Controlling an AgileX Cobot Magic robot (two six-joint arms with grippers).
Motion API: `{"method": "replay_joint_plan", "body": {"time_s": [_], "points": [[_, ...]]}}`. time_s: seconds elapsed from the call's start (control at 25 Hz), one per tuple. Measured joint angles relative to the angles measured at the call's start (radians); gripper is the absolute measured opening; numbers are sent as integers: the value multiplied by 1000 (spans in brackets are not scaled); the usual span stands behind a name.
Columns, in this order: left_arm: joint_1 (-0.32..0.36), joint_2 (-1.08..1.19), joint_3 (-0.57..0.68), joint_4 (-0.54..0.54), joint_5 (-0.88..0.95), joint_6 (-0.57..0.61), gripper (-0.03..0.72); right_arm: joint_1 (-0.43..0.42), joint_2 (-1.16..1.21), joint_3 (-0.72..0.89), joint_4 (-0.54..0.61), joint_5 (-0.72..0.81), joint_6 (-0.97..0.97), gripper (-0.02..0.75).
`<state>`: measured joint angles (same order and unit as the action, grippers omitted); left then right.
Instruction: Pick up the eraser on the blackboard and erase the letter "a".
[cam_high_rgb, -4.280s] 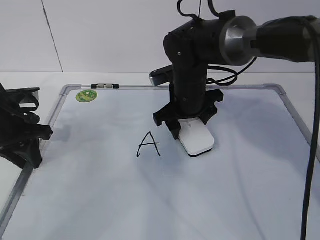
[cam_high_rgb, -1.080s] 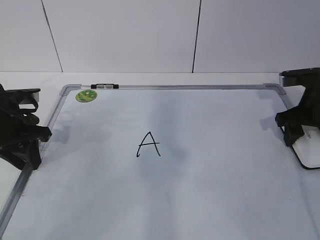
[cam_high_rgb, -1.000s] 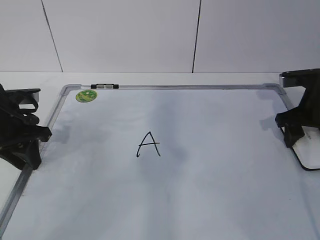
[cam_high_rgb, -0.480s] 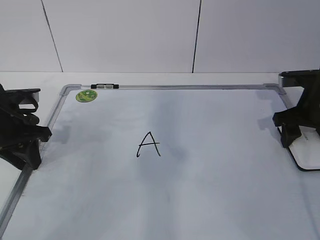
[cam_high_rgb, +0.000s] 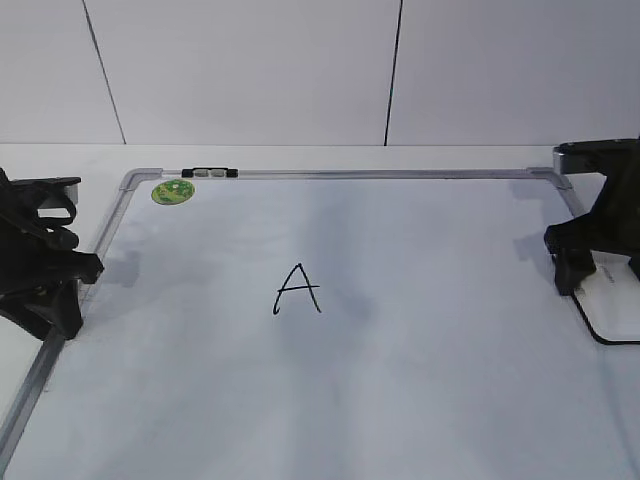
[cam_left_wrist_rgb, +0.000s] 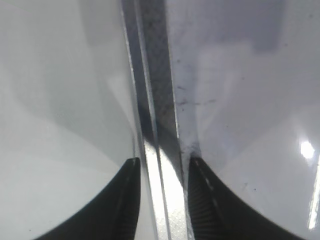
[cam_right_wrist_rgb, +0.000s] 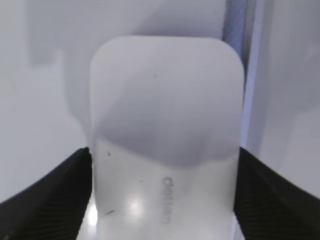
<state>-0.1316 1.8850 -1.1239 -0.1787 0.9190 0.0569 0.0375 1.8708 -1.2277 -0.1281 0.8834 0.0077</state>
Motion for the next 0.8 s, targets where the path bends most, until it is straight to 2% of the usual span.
{"method": "replay_joint_plan", "body": {"time_s": [0.52, 0.8], "points": [[0, 0, 0, 0, 2, 0, 239, 0, 0, 0, 11, 0, -13, 665], [0, 0, 0, 0, 2, 0, 239, 0, 0, -84, 13, 81, -19, 665]]}}
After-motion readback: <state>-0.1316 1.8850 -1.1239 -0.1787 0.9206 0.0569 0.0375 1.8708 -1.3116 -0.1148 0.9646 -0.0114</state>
